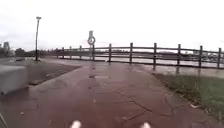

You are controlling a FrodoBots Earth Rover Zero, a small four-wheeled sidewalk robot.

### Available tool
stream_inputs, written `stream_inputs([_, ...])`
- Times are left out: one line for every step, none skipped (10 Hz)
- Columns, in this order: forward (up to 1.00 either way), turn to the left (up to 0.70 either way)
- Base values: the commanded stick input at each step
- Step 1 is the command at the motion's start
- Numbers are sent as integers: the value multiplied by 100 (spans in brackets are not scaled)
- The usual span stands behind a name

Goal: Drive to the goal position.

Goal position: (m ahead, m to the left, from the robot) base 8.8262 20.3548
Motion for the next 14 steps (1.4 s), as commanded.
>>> stream_inputs([50,8])
stream_inputs([50,6])
stream_inputs([50,0])
stream_inputs([50,0])
stream_inputs([50,0])
stream_inputs([50,0])
stream_inputs([50,0])
stream_inputs([50,0])
stream_inputs([50,0])
stream_inputs([50,36])
stream_inputs([50,50])
stream_inputs([50,50])
stream_inputs([50,50])
stream_inputs([50,50])
